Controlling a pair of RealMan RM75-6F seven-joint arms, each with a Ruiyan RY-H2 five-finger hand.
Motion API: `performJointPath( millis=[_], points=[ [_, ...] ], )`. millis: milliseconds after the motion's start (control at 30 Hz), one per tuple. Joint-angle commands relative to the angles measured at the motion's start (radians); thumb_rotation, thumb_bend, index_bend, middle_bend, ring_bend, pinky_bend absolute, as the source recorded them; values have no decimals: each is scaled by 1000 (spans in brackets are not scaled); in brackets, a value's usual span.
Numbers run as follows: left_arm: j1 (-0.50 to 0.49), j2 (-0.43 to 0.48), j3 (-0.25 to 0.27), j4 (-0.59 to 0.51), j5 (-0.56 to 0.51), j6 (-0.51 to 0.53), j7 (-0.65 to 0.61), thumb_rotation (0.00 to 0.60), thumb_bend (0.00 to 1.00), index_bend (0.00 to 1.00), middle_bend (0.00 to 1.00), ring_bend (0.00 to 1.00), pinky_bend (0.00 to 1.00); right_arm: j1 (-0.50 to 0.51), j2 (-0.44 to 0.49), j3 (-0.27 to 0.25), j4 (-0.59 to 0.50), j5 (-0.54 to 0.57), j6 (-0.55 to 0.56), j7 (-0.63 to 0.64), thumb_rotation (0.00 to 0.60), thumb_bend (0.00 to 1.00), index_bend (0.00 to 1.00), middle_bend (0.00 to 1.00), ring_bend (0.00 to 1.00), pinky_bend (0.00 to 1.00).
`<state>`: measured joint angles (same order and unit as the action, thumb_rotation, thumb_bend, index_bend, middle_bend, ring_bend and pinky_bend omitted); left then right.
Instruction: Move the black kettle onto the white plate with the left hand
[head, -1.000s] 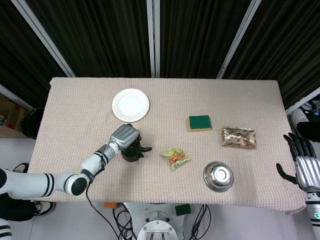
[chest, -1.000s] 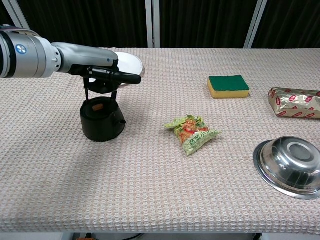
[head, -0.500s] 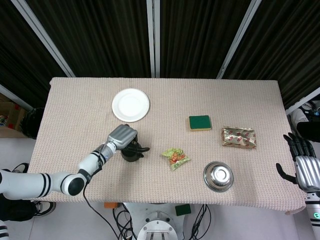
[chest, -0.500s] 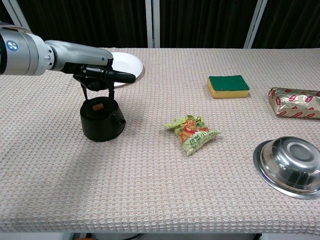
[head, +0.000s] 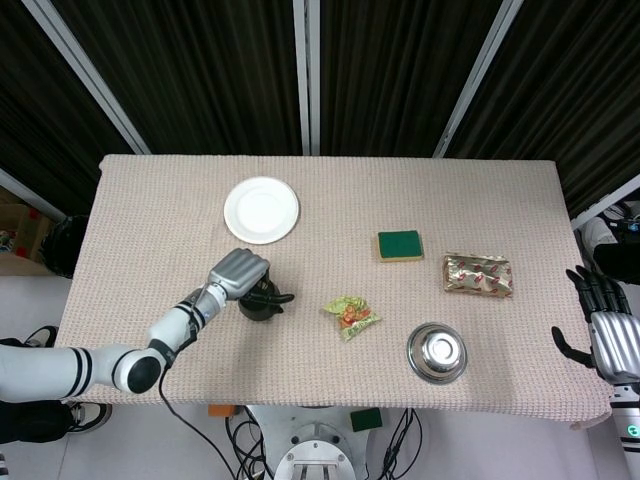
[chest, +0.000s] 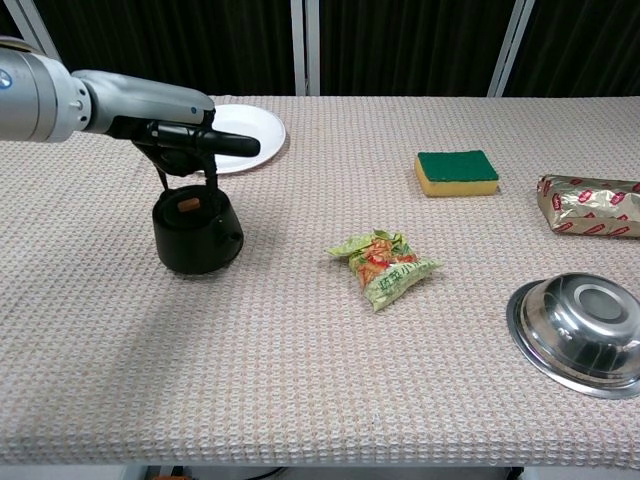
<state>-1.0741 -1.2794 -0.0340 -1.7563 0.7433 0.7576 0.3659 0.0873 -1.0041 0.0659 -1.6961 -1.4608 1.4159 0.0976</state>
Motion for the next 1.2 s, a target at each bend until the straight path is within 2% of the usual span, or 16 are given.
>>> performJointPath(
  millis=[33, 233, 300, 400, 467, 633, 900, 1033, 1200],
  points=[
    [14, -7, -8, -2, 29, 32, -6, 0, 0, 999, 1000, 1000, 305, 0, 0, 0, 0, 0, -1, 1, 600, 327, 0, 0, 0, 0],
    [54, -44, -29, 13, 110, 141, -4, 4, 0, 1000, 1000, 1000, 348, 1, 3, -2, -1, -2, -3, 6, 600, 327, 0, 0, 0, 0],
    [68, -61, -34, 23, 131, 177, 0, 36, 0, 1000, 1000, 1000, 389, 0, 4, -2, -2, -4, -1, 9, 600, 327, 0, 0, 0, 0],
    [89, -92, -46, 41, 161, 231, 4, 180, 0, 1000, 1000, 1000, 492, -2, 7, -2, -2, -7, 5, 15, 600, 327, 0, 0, 0, 0],
    [101, -113, -51, 57, 187, 260, 6, 228, 0, 1000, 1000, 1000, 540, -3, 8, -1, -1, -7, 7, 19, 600, 327, 0, 0, 0, 0],
    [119, -142, -63, 86, 219, 277, 4, 231, 0, 1000, 1000, 1000, 588, -1, 9, 0, 2, -4, 1, 25, 600, 327, 0, 0, 0, 0],
    [137, -167, -85, 112, 230, 279, 10, 316, 12, 1000, 1000, 1000, 710, 6, 7, 0, 5, 4, -15, 26, 600, 327, 0, 0, 0, 0],
    [151, -173, -96, 123, 244, 282, -11, 328, 33, 1000, 1000, 1000, 721, 8, 5, 0, 5, 6, -19, 21, 600, 327, 0, 0, 0, 0],
    [167, -170, -104, 131, 265, 277, -31, 327, 112, 1000, 1000, 1000, 722, 8, 3, 0, 4, 7, -20, 17, 600, 327, 0, 0, 0, 0]
  ],
)
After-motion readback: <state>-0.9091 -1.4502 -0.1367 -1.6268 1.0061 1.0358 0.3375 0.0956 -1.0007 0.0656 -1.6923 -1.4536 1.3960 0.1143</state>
